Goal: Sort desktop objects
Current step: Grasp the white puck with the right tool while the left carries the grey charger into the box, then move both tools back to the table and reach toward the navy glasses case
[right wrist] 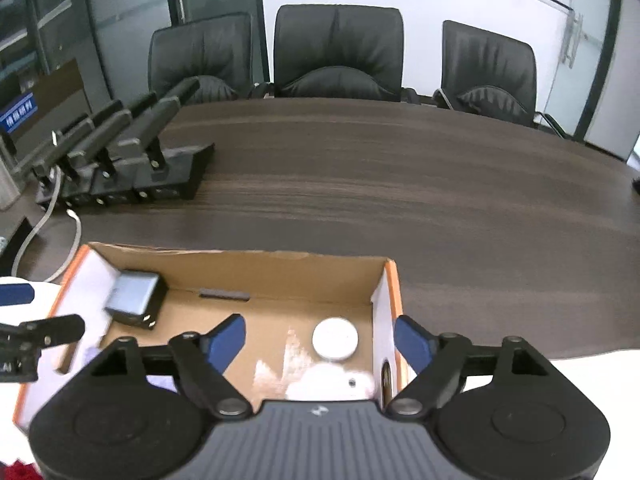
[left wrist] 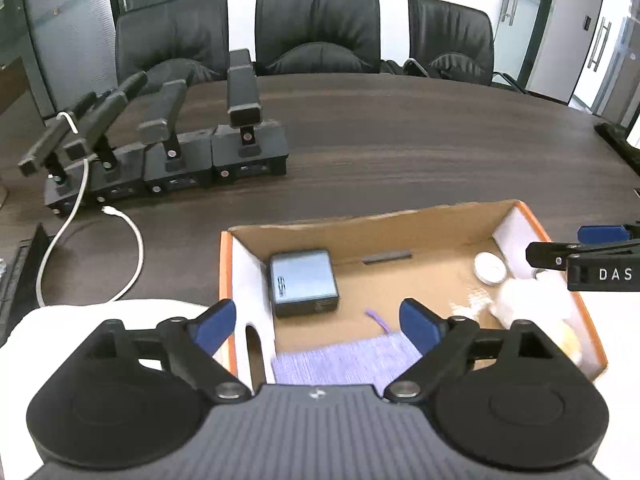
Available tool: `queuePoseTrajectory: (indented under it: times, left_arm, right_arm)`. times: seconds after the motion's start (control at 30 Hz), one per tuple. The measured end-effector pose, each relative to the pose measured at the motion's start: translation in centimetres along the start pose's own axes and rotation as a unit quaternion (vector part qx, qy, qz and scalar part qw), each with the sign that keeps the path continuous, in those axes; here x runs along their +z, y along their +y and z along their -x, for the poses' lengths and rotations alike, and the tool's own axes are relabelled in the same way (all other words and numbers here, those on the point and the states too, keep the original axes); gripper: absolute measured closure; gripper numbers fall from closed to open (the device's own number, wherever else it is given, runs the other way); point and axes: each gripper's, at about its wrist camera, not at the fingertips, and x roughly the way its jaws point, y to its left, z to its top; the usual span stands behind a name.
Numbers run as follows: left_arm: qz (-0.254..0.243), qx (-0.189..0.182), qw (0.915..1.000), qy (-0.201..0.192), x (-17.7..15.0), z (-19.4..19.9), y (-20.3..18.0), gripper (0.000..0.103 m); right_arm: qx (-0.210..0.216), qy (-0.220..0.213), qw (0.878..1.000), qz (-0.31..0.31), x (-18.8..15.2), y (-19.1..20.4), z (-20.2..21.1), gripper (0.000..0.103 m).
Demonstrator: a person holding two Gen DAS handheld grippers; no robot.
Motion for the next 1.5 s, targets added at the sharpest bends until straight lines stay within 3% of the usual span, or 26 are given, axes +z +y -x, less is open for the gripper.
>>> queuePoseTrajectory:
  times: [0.1, 0.23, 0.33, 0.43, 0.7, 0.87, 1.03, 1.3, 1.5]
  left_arm:
    - [0.017, 0.007, 0.9998, -0.007, -1.6, 2.9, -0.6, 0.001]
    - [0.065, 0.015, 0.9977, -0.010, -5.3, 6.1, -1.1, 0.000]
    - [0.064, 0.007, 0.9974, -0.033, -8.5, 8.3, -2.0, 0.000]
    - [0.061, 0.006, 0.9969, -0.049, -11.6, 10.3, -2.9, 0.000]
    - [0.065, 0.001, 0.9881, -0.139, -23.1, 16.2, -5.1, 0.000]
    - [0.034, 0.020, 0.9835, -0.176, -30.3, 17.4, -7.2, 0.000]
    - [0.020, 0.040, 0.9808, -0.190, -37.3, 17.4, -8.9, 0.000]
    - [0.049, 0.039, 0.9855, -0.158, -42.7, 17.5, -9.0, 0.000]
    - [0.044, 0.053, 0.9809, -0.182, -42.2, 17.4, -8.1, 0.000]
  right_arm:
    - [0.005, 0.001, 1.000, -0.002, -1.2, -0.4, 2.7, 0.020]
    - [0.020, -0.006, 1.000, 0.010, -4.2, -0.4, 6.4, 0.015]
    - [0.031, -0.015, 0.999, 0.023, -7.2, -0.2, 8.8, 0.014]
    - [0.050, -0.026, 0.998, 0.028, -11.0, 0.1, 10.9, 0.014]
    - [0.089, -0.059, 0.993, 0.042, -22.0, 0.3, 15.7, 0.013]
    - [0.116, -0.088, 0.988, 0.052, -29.4, 1.0, 18.3, 0.013]
    - [0.095, -0.132, 0.984, 0.073, -35.8, 1.6, 20.1, 0.012]
    - [0.092, -0.149, 0.984, 0.044, -42.9, 0.7, 21.0, 0.012]
    - [0.095, -0.141, 0.985, 0.041, -44.7, 1.1, 20.7, 0.012]
